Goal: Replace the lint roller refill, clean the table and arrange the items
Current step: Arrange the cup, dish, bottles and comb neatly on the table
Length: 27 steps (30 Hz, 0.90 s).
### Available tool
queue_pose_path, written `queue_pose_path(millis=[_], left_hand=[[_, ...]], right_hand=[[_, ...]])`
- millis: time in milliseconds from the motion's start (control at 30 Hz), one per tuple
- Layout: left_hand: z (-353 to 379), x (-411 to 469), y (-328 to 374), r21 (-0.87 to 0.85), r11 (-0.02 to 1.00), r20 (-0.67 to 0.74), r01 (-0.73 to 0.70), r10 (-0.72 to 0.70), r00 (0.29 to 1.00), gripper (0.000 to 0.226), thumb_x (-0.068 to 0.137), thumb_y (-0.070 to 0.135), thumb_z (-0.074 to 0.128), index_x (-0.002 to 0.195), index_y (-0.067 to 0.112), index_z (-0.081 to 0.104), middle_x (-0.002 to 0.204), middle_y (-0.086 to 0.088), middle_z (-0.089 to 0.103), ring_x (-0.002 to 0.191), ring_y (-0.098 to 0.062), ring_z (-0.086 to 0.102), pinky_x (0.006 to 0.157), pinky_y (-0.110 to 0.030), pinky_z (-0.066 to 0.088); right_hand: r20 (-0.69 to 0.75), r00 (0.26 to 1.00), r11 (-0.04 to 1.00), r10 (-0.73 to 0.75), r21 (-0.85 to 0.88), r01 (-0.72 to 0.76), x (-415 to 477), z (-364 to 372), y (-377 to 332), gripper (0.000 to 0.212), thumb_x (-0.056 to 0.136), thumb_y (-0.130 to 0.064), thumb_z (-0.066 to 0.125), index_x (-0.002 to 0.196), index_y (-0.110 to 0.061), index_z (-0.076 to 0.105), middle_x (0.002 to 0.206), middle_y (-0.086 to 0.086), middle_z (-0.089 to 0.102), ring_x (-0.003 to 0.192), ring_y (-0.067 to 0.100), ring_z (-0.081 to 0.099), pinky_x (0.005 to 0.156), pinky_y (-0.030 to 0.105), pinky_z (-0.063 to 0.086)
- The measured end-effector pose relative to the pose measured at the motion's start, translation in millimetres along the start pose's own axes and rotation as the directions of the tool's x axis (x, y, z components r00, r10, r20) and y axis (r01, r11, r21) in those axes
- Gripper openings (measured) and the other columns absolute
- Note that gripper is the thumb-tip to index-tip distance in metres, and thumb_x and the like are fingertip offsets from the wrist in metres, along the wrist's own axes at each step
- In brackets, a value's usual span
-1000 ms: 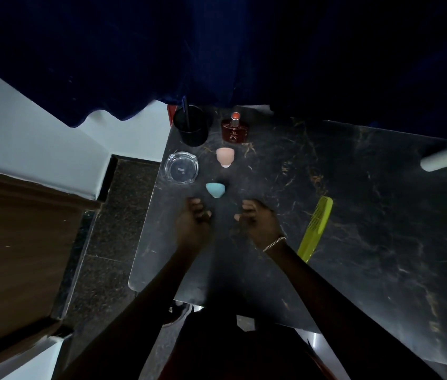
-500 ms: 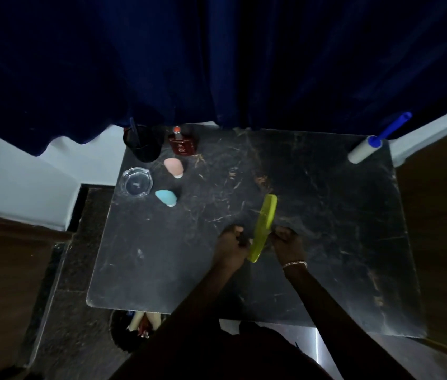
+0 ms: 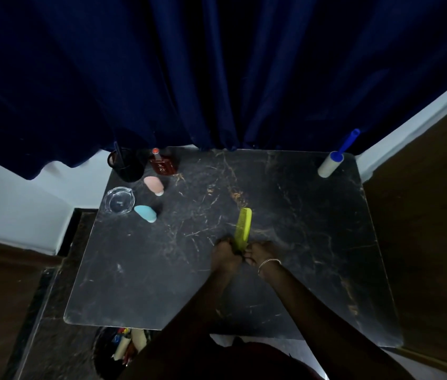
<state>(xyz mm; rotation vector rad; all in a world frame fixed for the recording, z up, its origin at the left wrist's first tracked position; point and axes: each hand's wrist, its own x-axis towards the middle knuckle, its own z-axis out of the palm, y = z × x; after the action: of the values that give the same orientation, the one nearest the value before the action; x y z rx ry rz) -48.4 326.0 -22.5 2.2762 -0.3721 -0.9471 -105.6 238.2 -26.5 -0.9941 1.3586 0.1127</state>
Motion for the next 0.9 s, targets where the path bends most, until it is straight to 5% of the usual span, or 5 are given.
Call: queue_pose_path(millis=[133,467,600,700,900], left_hand=[[-2,-5,4,-0.029,1.000,0.006,-0.002,0.002,1.000,0.027,0.082,0.004,0.072,0.109,0.005,0.071,0.112,-0.017,0.072,0.107,-0.034,0.069,0.088,-0.037,0.054],[-11,-12,-15,-0.014,0.999,-0.005,-0.036,0.036,0.999,0.024,0.089,0.006,0.067,0.112,0.010,0.071,0.107,-0.011,0.076,0.102,-0.027,0.072,0.089,-0.037,0.057],[-22,-9,-28,-0.089,0.996,-0.032,-0.012,0.009,0.999,0.012,0.087,0.007,0.071,0.099,0.008,0.073,0.091,-0.004,0.074,0.088,-0.023,0.070,0.066,-0.014,0.050],[-37,-1,-36,-0.180,0.983,-0.078,0.026,-0.041,0.996,0.008,0.087,0.001,0.068,0.093,0.001,0.073,0.095,-0.016,0.076,0.091,-0.029,0.070,0.075,-0.029,0.051],[-75,23,-37,-0.346,0.936,-0.080,0.062,-0.095,0.992,0.009,0.088,-0.003,0.070,0.096,-0.006,0.073,0.099,-0.024,0.076,0.098,-0.039,0.072,0.092,-0.049,0.057]], right_hand=[[0.031,0.999,0.995,-0.012,0.101,0.009,-5,-6,4,0.032,0.099,0.002,0.034,0.076,-0.009,0.055,0.067,0.010,0.041,0.055,0.017,0.039,0.055,0.024,0.028],[0.197,0.980,0.998,-0.023,0.056,0.012,-17,17,19,0.021,0.098,-0.003,0.049,0.108,-0.005,0.067,0.086,0.009,0.064,0.069,0.016,0.057,0.063,0.027,0.048],[0.146,0.982,0.993,-0.120,0.034,0.116,-14,23,17,0.020,0.095,0.004,0.054,0.110,-0.003,0.064,0.093,0.017,0.065,0.070,0.018,0.060,0.062,0.028,0.051],[0.033,0.983,0.982,-0.183,0.042,0.182,-9,29,10,0.018,0.091,0.006,0.056,0.102,-0.006,0.061,0.093,0.020,0.066,0.075,0.026,0.061,0.065,0.031,0.050],[0.118,0.980,0.985,-0.162,0.081,0.153,-3,58,-11,0.034,0.086,0.006,0.068,0.116,-0.003,0.056,0.092,0.019,0.067,0.062,0.019,0.062,0.055,0.026,0.049]])
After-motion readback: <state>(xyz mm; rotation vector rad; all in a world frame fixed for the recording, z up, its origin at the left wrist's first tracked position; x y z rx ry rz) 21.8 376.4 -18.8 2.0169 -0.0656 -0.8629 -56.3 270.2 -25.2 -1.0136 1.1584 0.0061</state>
